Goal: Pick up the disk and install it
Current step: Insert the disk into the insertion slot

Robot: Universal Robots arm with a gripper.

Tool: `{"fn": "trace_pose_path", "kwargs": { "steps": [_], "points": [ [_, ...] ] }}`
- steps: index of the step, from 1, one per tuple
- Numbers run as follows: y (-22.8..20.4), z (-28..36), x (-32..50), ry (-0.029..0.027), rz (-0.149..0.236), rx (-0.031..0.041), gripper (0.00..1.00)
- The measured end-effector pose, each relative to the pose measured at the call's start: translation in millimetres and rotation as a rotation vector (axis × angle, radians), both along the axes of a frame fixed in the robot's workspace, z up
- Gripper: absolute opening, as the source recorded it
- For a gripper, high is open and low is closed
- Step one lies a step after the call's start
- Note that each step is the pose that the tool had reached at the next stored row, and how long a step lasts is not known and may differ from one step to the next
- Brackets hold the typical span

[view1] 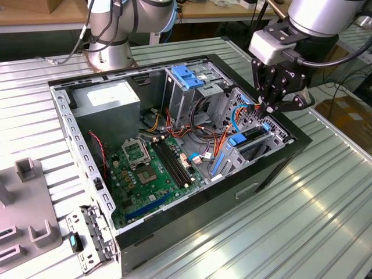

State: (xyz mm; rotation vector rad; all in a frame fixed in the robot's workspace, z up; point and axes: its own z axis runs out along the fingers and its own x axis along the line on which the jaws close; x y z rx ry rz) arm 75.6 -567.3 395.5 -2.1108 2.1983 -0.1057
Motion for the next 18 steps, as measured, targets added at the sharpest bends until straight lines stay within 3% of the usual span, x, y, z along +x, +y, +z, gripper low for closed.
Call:
{"fn": "trace_pose_path", "kwargs": {
  "steps": [5,9,10,12,16,18],
  "points": [
    [0.0,-6.9,0.9,0.0276,-0.023,-0.0001,0.11],
    [0.0,-13.0,6.1,0.0444,-0.028,-0.0002,0.11],
    [0.0,-14.9,8.0,0.0517,-0.029,-0.0002,0.11],
    [0.0,-17.9,11.7,0.0605,-0.030,-0.0003,0.11],
    [0.0,-23.4,17.4,0.0748,-0.031,-0.0005,0.11],
    [0.0,-23.7,17.5,0.0757,-0.031,-0.0007,0.11]
  ]
}}
